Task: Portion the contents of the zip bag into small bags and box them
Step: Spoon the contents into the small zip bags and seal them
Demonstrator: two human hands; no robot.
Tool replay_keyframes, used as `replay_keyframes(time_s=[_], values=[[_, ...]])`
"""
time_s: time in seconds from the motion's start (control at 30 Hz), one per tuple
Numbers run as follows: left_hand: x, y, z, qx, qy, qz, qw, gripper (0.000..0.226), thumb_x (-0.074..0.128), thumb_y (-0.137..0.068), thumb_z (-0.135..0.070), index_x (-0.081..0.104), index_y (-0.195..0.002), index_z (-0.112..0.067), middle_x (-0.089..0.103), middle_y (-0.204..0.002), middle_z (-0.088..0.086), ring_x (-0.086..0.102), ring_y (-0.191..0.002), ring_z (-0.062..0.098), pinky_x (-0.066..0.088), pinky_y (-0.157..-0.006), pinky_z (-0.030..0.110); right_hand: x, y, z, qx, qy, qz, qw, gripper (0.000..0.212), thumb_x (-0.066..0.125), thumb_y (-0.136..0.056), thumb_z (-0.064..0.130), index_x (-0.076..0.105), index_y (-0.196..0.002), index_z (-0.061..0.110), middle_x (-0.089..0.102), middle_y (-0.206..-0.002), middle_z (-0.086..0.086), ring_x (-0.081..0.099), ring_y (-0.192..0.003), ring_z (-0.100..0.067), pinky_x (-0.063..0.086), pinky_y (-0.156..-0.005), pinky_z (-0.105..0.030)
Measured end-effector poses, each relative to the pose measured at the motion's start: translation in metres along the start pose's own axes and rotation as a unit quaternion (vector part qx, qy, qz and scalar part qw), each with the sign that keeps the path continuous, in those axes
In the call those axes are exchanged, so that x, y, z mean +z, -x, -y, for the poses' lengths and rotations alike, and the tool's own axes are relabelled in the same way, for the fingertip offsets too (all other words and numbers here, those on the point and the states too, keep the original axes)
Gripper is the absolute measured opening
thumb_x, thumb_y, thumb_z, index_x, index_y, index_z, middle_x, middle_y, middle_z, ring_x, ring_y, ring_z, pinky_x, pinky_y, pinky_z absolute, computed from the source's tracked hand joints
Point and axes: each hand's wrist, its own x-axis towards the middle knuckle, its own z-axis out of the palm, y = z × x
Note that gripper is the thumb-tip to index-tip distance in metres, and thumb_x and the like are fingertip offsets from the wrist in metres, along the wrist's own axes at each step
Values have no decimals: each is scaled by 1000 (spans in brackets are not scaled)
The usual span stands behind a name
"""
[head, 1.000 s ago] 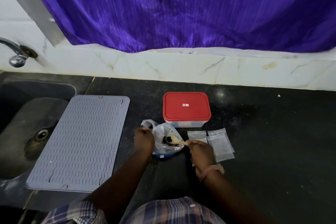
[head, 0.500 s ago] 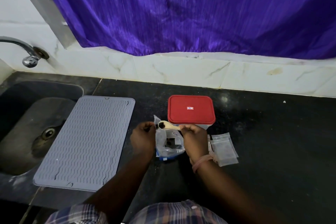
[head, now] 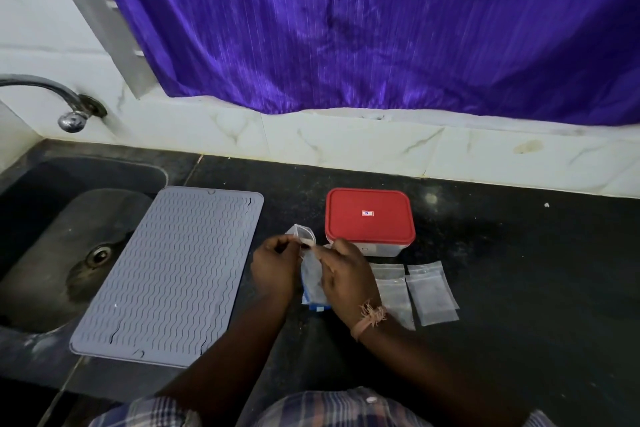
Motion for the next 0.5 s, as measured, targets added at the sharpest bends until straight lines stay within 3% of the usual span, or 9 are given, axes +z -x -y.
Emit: replay_keyframes(time_s=[0.1, 0.17, 0.27, 0.37, 0.5], values=[[0, -1, -3, -15, 16, -16, 1000, 10, 68, -93, -20, 76, -95, -26, 77, -89, -6, 74, -87, 14, 60, -88, 48, -6, 5, -5, 29, -48, -56, 997, 33, 51, -92, 13, 71, -118, 16, 58, -94, 0, 57, -87, -16, 50, -75, -31], [-1, -4, -2, -23, 25, -25, 999, 10, 67, -94, -18, 76, -97, -22, 77, -90, -2, 74, -86, 16, 60, -88, 47, -13, 9, -6, 94, -109, -127, 981, 24, 58, -94, 10, 73, -112, 16, 63, -99, 3, 62, -92, -12, 52, -81, -27], [-4, -3, -4, -37, 42, -34, 998, 13, 64, -96, -17, 75, -103, -16, 77, -94, 3, 72, -84, 16, 60, -87, 41, -21, 19, -17, 197, -150, -196, 949, 15, 66, -91, 7, 73, -94, 20, 66, -93, 6, 65, -87, -10, 55, -77, -33], [-6, 2, -4, -32, 59, -51, 996, 13, 62, -96, -17, 74, -100, -14, 75, -95, 3, 70, -88, 16, 57, -84, 36, -21, 37, -26, 243, -121, -190, 943, 15, 68, -88, 6, 71, -85, 20, 65, -85, 6, 63, -80, -11, 55, -72, -36], [-10, 13, -11, -20, 67, -54, 996, 13, 60, -99, -21, 72, -99, -17, 71, -89, -5, 65, -81, 8, 46, -66, 26, -8, 48, -23, 257, -58, -117, 957, 11, 67, -86, 7, 72, -86, 17, 67, -86, 1, 63, -80, -14, 51, -72, -27]])
